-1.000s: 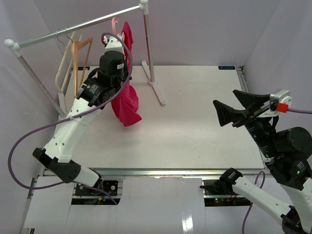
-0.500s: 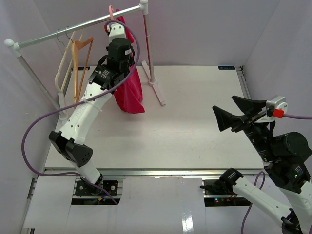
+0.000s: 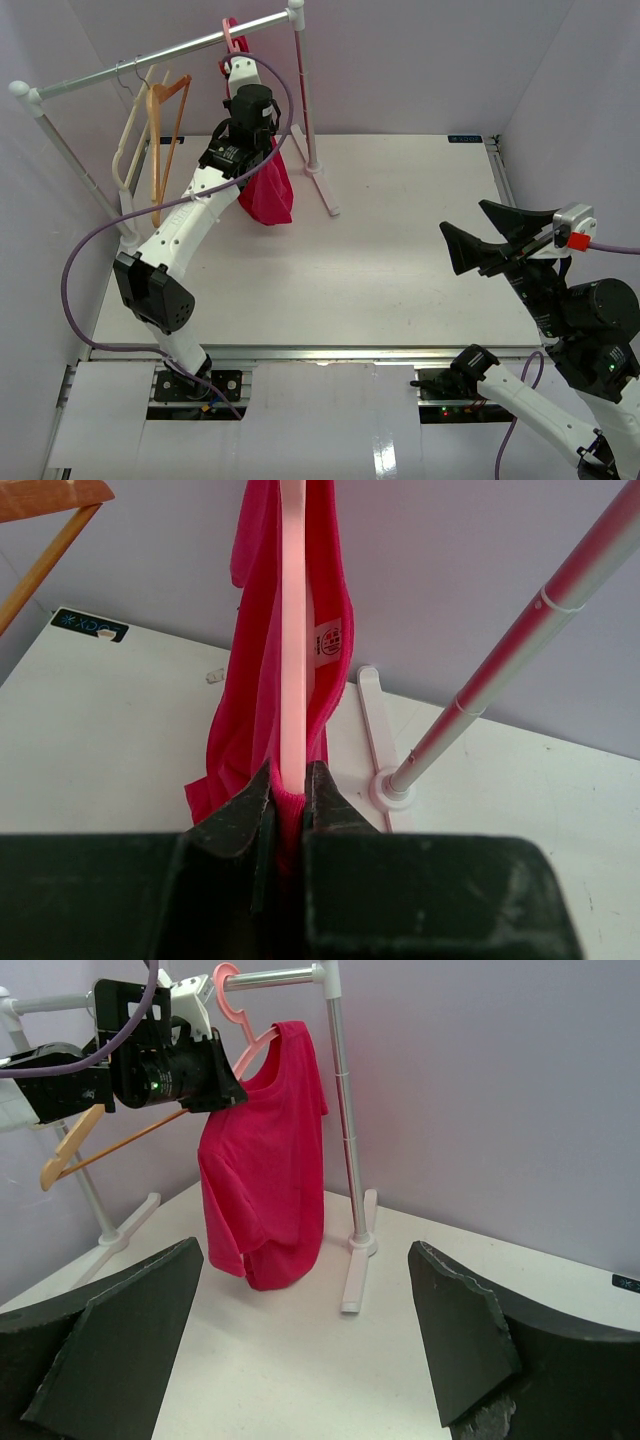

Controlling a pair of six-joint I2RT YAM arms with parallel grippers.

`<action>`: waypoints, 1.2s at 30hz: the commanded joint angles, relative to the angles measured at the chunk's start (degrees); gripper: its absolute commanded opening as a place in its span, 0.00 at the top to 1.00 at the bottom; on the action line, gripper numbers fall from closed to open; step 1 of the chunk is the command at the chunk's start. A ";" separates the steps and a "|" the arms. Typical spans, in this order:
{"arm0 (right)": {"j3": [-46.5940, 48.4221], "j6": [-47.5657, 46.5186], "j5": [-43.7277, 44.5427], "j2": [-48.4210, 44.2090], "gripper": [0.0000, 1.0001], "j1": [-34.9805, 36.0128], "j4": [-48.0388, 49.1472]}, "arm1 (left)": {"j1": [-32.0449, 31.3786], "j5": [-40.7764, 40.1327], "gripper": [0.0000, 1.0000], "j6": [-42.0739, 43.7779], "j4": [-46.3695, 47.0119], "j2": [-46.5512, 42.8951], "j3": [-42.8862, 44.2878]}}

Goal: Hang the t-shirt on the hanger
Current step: Place the hanger at the clothesline, then reset both arms

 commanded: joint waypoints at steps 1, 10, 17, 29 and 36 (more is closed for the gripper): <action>-0.28 -0.35 -0.60 -0.73 0.10 0.45 2.08 | 0.08 -1.32 1.00 1.96 5.69 -1.07 -0.20; 0.59 -0.52 -1.28 0.79 0.10 0.45 1.51 | 0.26 -1.00 0.99 2.61 7.87 -0.84 -3.52; 0.43 -0.52 -1.73 0.58 0.10 0.45 1.82 | 0.26 3.63 0.31 3.98 7.97 -3.49 -5.50; -1.16 1.83 -2.25 3.73 0.05 0.45 0.81 | 0.26 22.48 0.02 6.62 2.53 -23.03 -11.00; -3.52 6.17 -1.88 7.90 0.10 0.45 -2.09 | 0.26 32.72 0.02 1.61 1.31 -32.93 -15.98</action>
